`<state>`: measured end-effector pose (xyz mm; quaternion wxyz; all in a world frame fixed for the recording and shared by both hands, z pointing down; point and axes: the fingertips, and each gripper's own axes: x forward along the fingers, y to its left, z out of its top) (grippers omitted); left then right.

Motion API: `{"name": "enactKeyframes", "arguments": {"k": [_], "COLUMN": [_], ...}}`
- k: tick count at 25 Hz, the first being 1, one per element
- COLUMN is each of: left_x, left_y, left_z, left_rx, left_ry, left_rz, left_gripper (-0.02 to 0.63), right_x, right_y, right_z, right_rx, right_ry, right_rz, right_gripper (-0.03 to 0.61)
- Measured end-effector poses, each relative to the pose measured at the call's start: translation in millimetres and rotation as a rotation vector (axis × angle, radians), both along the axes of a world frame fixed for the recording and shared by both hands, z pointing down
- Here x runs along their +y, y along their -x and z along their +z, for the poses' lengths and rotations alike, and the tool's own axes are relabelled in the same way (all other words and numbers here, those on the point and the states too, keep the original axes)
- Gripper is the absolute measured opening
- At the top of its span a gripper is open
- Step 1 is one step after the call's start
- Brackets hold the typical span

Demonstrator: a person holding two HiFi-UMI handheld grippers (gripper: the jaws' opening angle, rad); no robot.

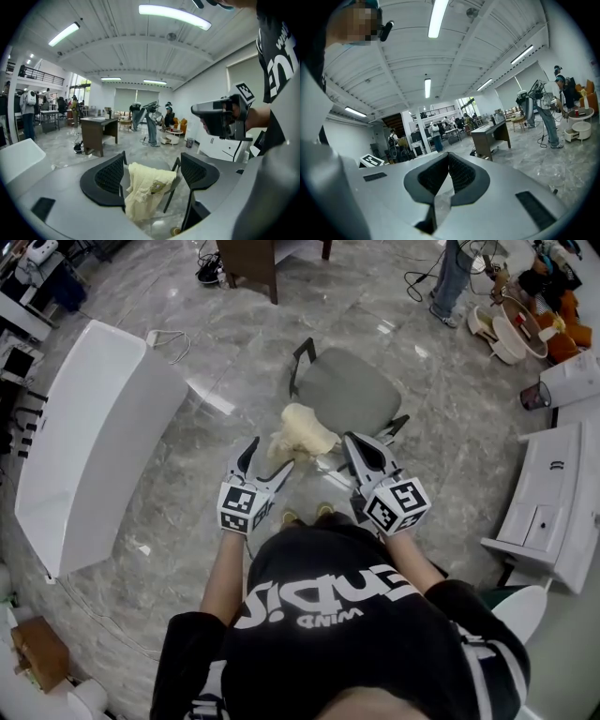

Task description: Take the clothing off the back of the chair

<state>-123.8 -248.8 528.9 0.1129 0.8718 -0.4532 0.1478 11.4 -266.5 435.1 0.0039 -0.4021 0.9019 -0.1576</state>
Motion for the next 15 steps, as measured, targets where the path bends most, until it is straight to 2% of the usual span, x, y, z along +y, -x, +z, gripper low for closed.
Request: {"name": "enactKeyframes", "arguments": {"k": [6, 15], "left_x": [-12.1, -33.7], "left_y": [-17.3, -23.0], "left_z": [52.4, 142.0], "left_rx": [-0.019, -0.145], "left_ry": [0.091, 0.191], "left_rz": [0.079, 0.147], "left_gripper": [0.385, 0.385], "right_x": [0.8, 2.2], "right_y": [-3.0, -6.9], "right_z": [4.5, 13.6], "right_rx": [0.006, 0.023], "right_ry": [0.011, 0.039], "right_rz": [0.006, 0.015], "right_gripper": [0.014, 0.014]}}
